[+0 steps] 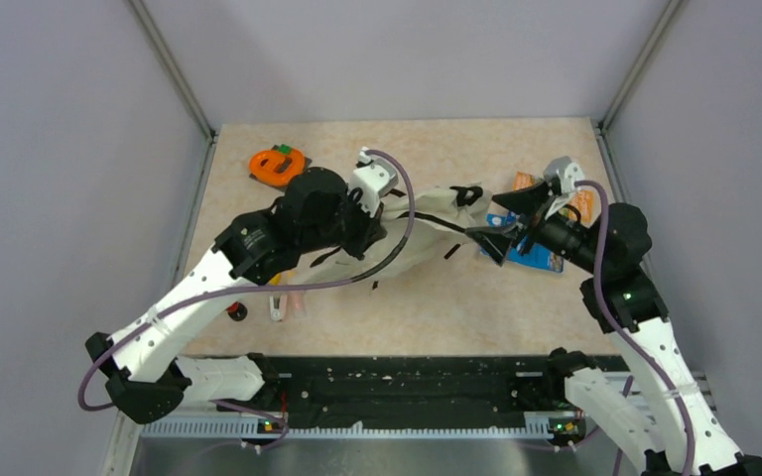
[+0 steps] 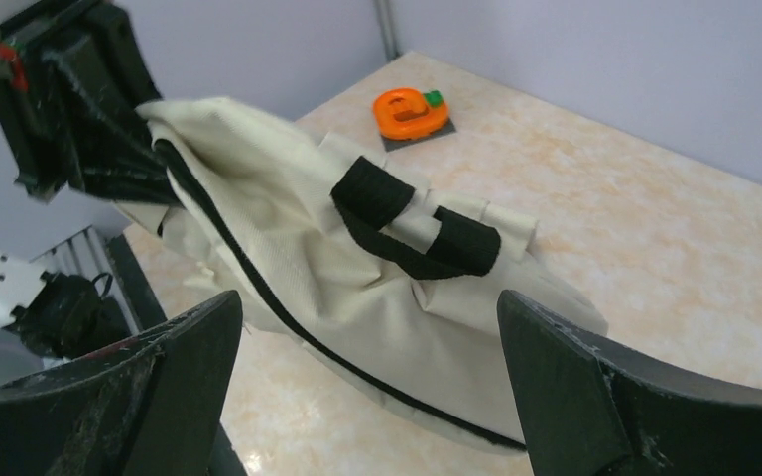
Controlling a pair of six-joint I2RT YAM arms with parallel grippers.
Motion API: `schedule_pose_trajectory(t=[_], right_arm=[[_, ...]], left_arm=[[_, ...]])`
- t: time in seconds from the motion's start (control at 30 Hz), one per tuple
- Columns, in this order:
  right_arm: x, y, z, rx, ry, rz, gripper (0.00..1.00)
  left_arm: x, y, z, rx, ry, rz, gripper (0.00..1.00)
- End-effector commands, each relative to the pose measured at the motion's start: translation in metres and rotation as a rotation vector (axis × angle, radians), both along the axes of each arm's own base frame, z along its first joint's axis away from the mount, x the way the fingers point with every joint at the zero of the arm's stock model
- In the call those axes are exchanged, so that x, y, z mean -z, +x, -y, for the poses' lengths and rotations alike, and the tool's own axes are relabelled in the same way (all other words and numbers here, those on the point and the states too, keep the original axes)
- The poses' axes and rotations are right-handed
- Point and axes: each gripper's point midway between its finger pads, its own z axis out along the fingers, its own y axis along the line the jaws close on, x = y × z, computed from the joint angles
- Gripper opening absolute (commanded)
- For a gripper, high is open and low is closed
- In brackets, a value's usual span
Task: Pack the student bag
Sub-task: Adjust the student bag at the center of the board.
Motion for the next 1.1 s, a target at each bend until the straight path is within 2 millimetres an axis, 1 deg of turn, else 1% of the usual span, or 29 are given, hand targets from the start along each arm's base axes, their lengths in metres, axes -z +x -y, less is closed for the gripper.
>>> schedule_pose_trajectory(t=[0.0,0.1,0.2,0.27,0.33,0.4,0.47,0.5,0.53,0.6,0.67,0.83,0.97,1.07], right_arm=[[-0.016,-0.032,-0.015,-0.186,-0.01,0.267,0.97],[-0.018,-0.037,-0.016,-0.213,-0.026,0.343,0.98],[-0.023,-0.033,-0.017,-0.216,-0.048,0.373,0.99],[-0.025,-0.032,-0.023,-0.265,-0.057,0.362,0.99],[-0.03,-0.037,-0.031,-0.35,-0.064,0.34,0.99],[-0.027,-0.037,-0.035,-0.401,-0.088,0.316,0.99],[-0.025,-0.035,-0.036,-0.41,-0.108,0.312,0.99],[-0.024,-0.036,-0.036,-0.423,-0.11,0.309,0.99],[-0.024,-0.043,-0.039,-0.466,-0.106,0.302,0.99],[-0.021,-0.053,-0.044,-0.546,-0.086,0.262,0.99],[-0.014,-0.059,-0.048,-0.59,-0.077,0.207,0.99],[0.005,-0.064,-0.056,-0.601,-0.126,0.171,0.99],[0.011,-0.074,-0.063,-0.641,-0.128,0.148,0.99],[0.018,-0.075,-0.066,-0.634,-0.14,0.136,0.99]], left_arm=[[-0.043,-0.025,0.002,0.129,-0.079,-0.02,0.0],[-0.055,-0.032,-0.004,0.155,-0.07,-0.012,0.0],[-0.055,-0.04,-0.009,0.188,-0.049,-0.005,0.0],[-0.053,-0.04,-0.013,0.191,-0.032,0.004,0.0],[-0.053,-0.041,-0.014,0.195,-0.026,0.011,0.0],[-0.054,-0.041,-0.013,0.208,-0.027,0.021,0.0],[-0.055,-0.042,-0.013,0.214,-0.029,0.031,0.0],[-0.056,-0.041,-0.014,0.21,-0.032,0.036,0.0],[-0.057,-0.04,-0.014,0.204,-0.035,0.038,0.0],[-0.06,-0.037,-0.013,0.183,-0.042,0.037,0.0],[-0.064,-0.032,-0.012,0.148,-0.064,0.036,0.0],[-0.077,-0.03,-0.008,0.126,-0.116,0.03,0.0],[-0.084,-0.018,-0.015,0.048,-0.127,0.038,0.0],[-0.086,-0.011,-0.017,0.025,-0.132,0.025,0.0]])
